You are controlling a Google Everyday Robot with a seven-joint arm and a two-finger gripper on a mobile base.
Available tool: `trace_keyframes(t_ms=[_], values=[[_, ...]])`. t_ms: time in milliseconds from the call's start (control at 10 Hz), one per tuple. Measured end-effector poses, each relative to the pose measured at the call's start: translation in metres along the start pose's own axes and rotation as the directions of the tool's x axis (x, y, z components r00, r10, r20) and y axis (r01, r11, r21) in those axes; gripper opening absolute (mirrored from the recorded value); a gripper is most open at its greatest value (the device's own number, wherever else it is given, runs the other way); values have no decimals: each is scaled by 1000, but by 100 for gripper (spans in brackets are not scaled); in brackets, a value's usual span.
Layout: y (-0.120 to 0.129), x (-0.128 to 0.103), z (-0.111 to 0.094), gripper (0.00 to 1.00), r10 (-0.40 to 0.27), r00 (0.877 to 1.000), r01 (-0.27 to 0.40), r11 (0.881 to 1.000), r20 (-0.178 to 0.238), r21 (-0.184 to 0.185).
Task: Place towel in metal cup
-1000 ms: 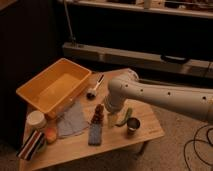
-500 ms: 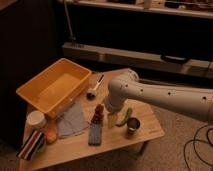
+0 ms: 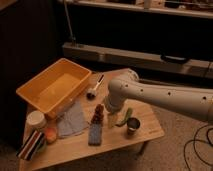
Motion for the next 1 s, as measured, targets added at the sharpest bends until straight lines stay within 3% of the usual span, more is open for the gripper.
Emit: trace_keyframes(t_ms=[700,1000], values=[[-1,0,-1,80,-2,1000,2,1000,1,-1],[-24,-29,-18,80,-11,999,10,1000,41,26]])
